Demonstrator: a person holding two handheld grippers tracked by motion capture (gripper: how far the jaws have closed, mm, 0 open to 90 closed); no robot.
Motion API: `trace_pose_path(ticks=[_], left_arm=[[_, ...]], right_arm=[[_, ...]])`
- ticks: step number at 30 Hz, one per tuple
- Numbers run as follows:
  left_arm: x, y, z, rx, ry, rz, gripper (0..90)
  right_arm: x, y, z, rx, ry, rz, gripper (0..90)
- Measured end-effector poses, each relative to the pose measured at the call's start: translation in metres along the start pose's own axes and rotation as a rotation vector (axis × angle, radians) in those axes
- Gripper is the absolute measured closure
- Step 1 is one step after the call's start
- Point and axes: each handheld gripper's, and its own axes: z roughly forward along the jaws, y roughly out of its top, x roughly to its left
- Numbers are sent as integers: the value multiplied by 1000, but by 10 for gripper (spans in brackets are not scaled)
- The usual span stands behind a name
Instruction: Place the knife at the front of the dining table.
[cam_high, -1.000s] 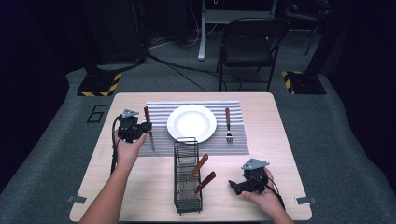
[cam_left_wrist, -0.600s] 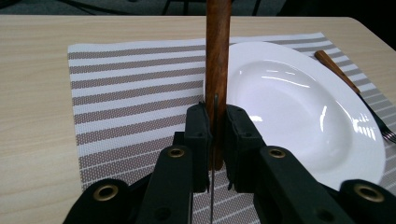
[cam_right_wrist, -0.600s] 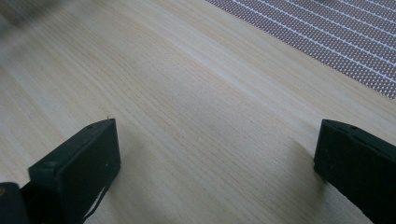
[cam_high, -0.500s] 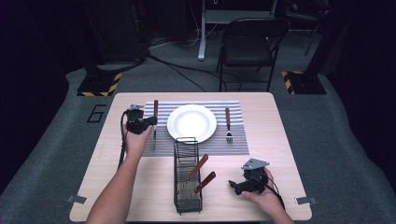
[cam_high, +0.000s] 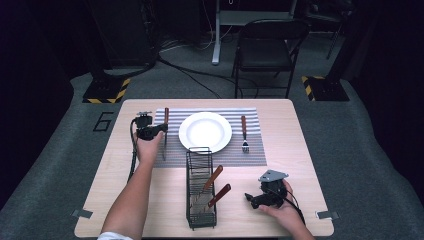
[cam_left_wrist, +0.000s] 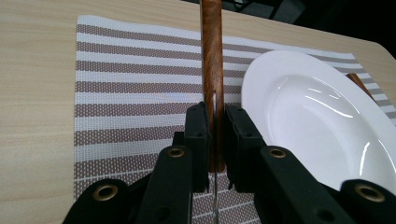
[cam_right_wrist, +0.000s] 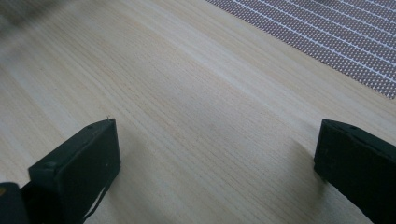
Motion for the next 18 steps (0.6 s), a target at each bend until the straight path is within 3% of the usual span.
trace_pose_path(ticks=[7,9,11,14,18], left_arm=[[6,-5,15,2,24,-3,800],[7,-7,18,2,29,-23,800],[7,-9,21,7,38,-15,799],[3,-11,25,11,77,56,807],[6,-13,28,31,83,37,807]], right_arm=[[0,0,0,0,0,0,0],[0,0,0,0,0,1,0],[0,0,0,0,0,0,0],[0,0,0,0,0,0,0],[0,0,0,0,0,0,0]])
